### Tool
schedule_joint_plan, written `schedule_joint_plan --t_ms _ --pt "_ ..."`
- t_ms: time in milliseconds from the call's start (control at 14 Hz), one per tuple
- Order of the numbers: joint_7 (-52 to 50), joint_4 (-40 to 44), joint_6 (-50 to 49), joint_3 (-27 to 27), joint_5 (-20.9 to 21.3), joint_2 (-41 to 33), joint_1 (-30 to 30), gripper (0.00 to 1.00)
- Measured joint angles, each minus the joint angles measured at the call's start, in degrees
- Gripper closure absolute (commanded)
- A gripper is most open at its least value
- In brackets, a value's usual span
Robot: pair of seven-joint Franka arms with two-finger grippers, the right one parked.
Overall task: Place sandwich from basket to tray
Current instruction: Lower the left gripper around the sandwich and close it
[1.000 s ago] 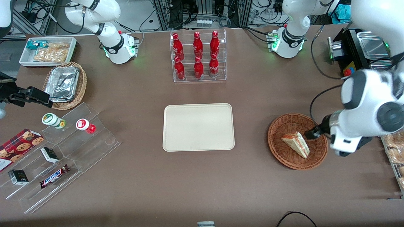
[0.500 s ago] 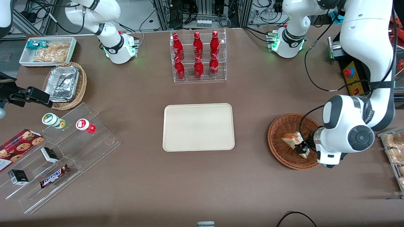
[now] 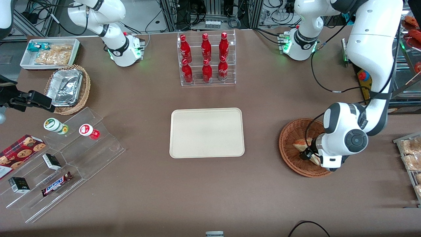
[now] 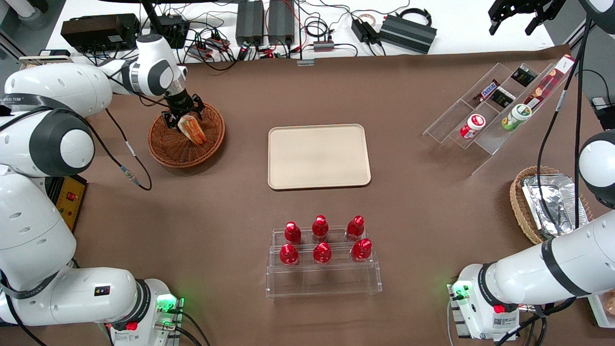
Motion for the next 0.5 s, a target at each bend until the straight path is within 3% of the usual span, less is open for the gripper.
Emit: schedule_joint_plan --t_ms 143,500 --pt "-0.1 -0.8 0.5 0.2 0.0 0.0 0.0 0.82" --pt "-0.1 1.9 -4.0 0.0 0.0 -1.5 -0.7 0.85"
